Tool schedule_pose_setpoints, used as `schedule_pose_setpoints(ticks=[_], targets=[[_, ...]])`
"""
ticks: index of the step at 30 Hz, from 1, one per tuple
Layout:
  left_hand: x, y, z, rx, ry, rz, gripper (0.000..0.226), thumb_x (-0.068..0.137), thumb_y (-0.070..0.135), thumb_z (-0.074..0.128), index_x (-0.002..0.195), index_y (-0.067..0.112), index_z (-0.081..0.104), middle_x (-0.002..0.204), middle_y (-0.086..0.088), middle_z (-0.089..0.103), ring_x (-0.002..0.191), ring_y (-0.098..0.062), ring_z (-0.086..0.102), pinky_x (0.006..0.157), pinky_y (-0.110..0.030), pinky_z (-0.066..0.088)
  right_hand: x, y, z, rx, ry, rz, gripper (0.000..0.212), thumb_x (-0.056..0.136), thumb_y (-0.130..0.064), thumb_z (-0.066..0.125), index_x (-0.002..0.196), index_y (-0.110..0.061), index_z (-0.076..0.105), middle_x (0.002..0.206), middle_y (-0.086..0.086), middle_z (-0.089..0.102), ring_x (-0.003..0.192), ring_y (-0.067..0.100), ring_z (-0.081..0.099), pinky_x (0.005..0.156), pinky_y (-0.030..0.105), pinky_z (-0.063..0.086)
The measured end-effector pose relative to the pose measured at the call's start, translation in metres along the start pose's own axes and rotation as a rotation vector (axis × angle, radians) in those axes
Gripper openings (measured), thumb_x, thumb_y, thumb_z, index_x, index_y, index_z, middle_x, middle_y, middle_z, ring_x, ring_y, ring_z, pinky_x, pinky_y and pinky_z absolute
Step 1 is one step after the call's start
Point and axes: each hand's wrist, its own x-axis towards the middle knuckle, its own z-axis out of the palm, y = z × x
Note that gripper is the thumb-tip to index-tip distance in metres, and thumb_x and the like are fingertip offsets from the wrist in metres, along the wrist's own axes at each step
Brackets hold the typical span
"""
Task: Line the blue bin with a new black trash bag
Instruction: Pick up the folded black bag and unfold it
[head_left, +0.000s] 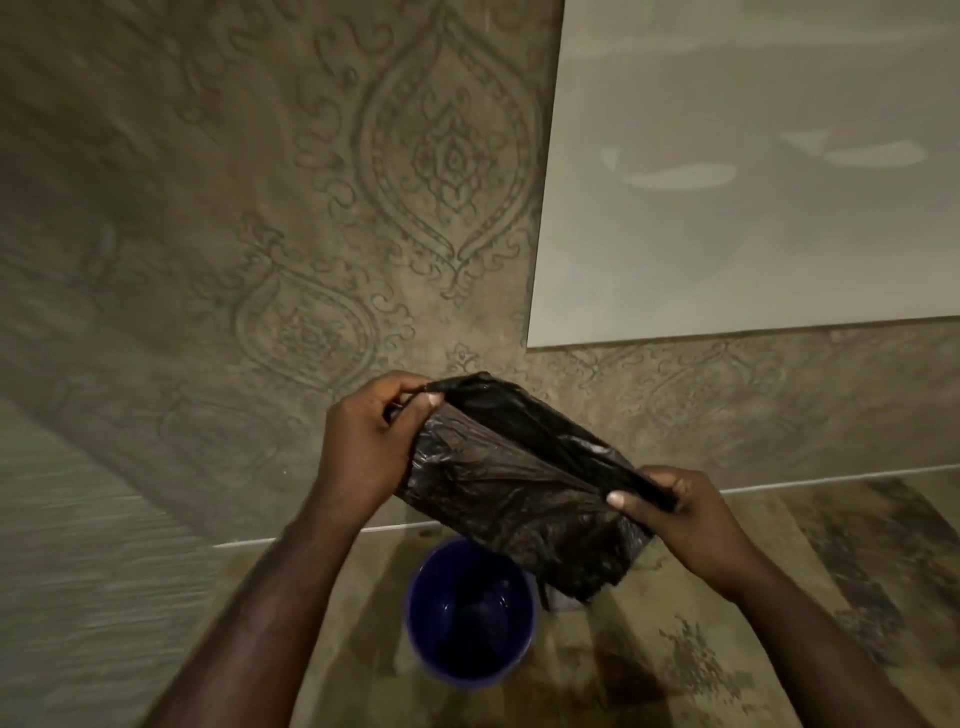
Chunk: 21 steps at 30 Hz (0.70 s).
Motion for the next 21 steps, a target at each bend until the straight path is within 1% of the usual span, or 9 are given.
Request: schedule_pose_setpoints(ticks=[1, 4, 6, 8, 10, 11, 13, 18, 21], targets=[[-0.001, 0.007, -0.012, -0.036, 0.016, -0.019, 0.021, 0.088, 0.019, 0.068, 0.079, 0.038, 0.068, 0.073, 0.02, 0.072, 0.069, 0.007, 0.065, 0.063, -0.006, 0.046, -0.003, -0.016, 0.001, 0.021, 0.006, -0.004, 0.004, 0.083, -0.014, 0.074, 0.083, -0.016, 0.078, 0.073, 0.007, 0.074, 0.069, 0.01, 0.066, 0.062, 0.026, 0.05], [-0.003, 0.028, -0.043, -0.12, 0.086, -0.086, 0.016, 0.09, 0.026, 0.066, 0.076, 0.034, 0.068, 0.069, 0.018, 0.071, 0.061, 0.003, 0.063, 0.059, -0.013, 0.048, -0.013, -0.052, 0.009, 0.106, 0.034, -0.005, 0.02, 0.083, -0.012, 0.074, 0.103, -0.014, 0.076, 0.093, 0.003, 0.078, 0.084, 0.01, 0.071, 0.069, 0.02, 0.054], [-0.002, 0.039, -0.058, -0.133, 0.14, -0.098, 0.017, 0.09, 0.032, 0.065, 0.074, 0.03, 0.068, 0.067, 0.012, 0.071, 0.058, 0.003, 0.061, 0.056, -0.013, 0.047, -0.016, -0.07, 0.016, 0.231, 0.03, 0.004, 0.032, 0.083, -0.011, 0.071, 0.115, -0.01, 0.071, 0.106, 0.002, 0.077, 0.1, 0.011, 0.071, 0.081, 0.02, 0.054], [0.001, 0.048, -0.071, -0.124, 0.202, -0.104, 0.021, 0.09, 0.036, 0.064, 0.072, 0.026, 0.069, 0.067, 0.005, 0.071, 0.057, 0.0, 0.06, 0.055, -0.014, 0.046, -0.017, -0.084, 0.023, 0.394, 0.047, 0.041, 0.036, 0.083, -0.013, 0.069, 0.118, -0.006, 0.069, 0.115, 0.011, 0.073, 0.111, 0.025, 0.067, 0.096, 0.036, 0.053], [0.003, 0.054, -0.08, -0.1, 0.248, -0.121, 0.026, 0.091, 0.039, 0.062, 0.072, 0.022, 0.07, 0.067, 0.002, 0.071, 0.058, -0.003, 0.061, 0.057, -0.018, 0.047, -0.02, -0.092, 0.029, 0.574, 0.093, 0.125, 0.033, 0.087, -0.017, 0.065, 0.114, 0.002, 0.068, 0.114, 0.022, 0.071, 0.113, 0.04, 0.064, 0.102, 0.052, 0.047], [0.005, 0.057, -0.085, -0.085, 0.268, -0.132, 0.027, 0.091, 0.04, 0.062, 0.072, 0.021, 0.07, 0.067, 0.002, 0.071, 0.059, -0.005, 0.061, 0.057, -0.019, 0.047, -0.021, -0.097, 0.031, 0.652, 0.101, 0.171, 0.034, 0.09, -0.019, 0.062, 0.113, 0.006, 0.067, 0.114, 0.028, 0.069, 0.114, 0.045, 0.061, 0.104, 0.057, 0.044], [0.008, 0.06, -0.091, -0.057, 0.288, -0.163, 0.03, 0.09, 0.042, 0.062, 0.073, 0.019, 0.071, 0.067, 0.0, 0.071, 0.061, -0.01, 0.062, 0.06, -0.023, 0.047, -0.024, -0.104, 0.036, 0.769, 0.095, 0.247, 0.036, 0.096, -0.02, 0.056, 0.115, 0.009, 0.064, 0.118, 0.033, 0.064, 0.115, 0.048, 0.058, 0.105, 0.06, 0.041], [0.011, 0.053, -0.095, 0.001, 0.297, -0.227, 0.035, 0.091, 0.042, 0.06, 0.073, 0.013, 0.071, 0.07, -0.004, 0.071, 0.067, -0.019, 0.065, 0.066, -0.033, 0.05, -0.019, -0.123, 0.041, 1.009, 0.036, 0.273, 0.039, 0.093, -0.019, 0.058, 0.121, 0.009, 0.061, 0.118, 0.031, 0.065, 0.1, 0.036, 0.069, 0.098, 0.057, 0.048], [0.014, 0.049, -0.093, -0.031, 0.329, -0.281, 0.035, 0.091, 0.04, 0.061, 0.07, 0.013, 0.07, 0.07, -0.008, 0.071, 0.066, -0.018, 0.062, 0.07, -0.04, 0.052, -0.009, -0.131, 0.04, 1.038, -0.026, 0.247, 0.034, 0.093, -0.019, 0.061, 0.118, 0.003, 0.064, 0.119, 0.029, 0.066, 0.104, 0.036, 0.069, 0.095, 0.053, 0.052]])
